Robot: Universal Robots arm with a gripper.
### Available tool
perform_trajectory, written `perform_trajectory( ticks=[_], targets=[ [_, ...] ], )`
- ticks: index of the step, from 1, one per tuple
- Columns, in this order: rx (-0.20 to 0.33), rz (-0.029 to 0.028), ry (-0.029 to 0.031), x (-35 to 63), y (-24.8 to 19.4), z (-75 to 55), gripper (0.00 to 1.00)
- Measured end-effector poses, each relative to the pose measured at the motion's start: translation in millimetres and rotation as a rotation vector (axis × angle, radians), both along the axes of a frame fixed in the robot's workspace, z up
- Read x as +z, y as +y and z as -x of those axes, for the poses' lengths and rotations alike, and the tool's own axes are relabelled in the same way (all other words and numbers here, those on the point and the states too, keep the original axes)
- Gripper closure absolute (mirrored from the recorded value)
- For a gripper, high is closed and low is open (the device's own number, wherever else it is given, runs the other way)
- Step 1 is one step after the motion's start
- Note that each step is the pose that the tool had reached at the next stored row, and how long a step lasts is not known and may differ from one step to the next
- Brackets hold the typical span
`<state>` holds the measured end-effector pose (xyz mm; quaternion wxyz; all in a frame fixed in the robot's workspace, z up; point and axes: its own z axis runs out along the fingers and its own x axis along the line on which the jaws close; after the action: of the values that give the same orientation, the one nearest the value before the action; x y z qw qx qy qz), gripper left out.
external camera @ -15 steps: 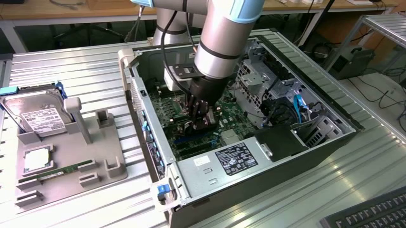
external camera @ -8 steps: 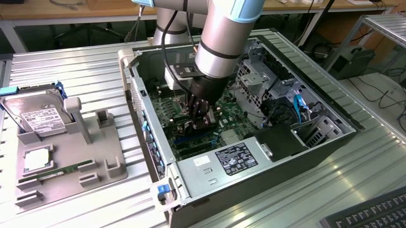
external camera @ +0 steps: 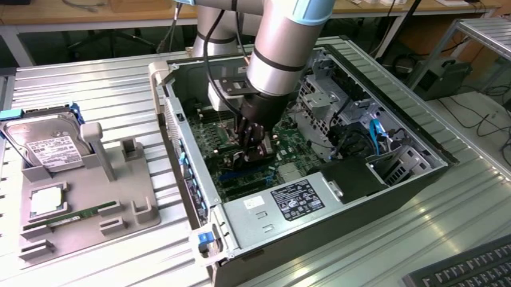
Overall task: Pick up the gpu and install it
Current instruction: 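Insert the gpu into the slot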
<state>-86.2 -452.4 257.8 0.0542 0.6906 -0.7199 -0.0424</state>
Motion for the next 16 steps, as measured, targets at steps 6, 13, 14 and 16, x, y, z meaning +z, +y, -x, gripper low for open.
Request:
perform_trajectory(
  ticks=[6, 13, 14, 16],
  targets=[
    [0.000, -0.0001, 0.0000, 1.2, 0.0, -0.3, 0.74],
    [-0.014, -0.0012, 0.0008, 1.3, -0.2, -5.2, 0.74],
    [-0.016, -0.0013, 0.0009, 1.2, -0.2, -6.1, 0.74],
    [-0.020, -0.0016, 0.0009, 1.2, -0.2, -6.4, 0.74]
  ],
)
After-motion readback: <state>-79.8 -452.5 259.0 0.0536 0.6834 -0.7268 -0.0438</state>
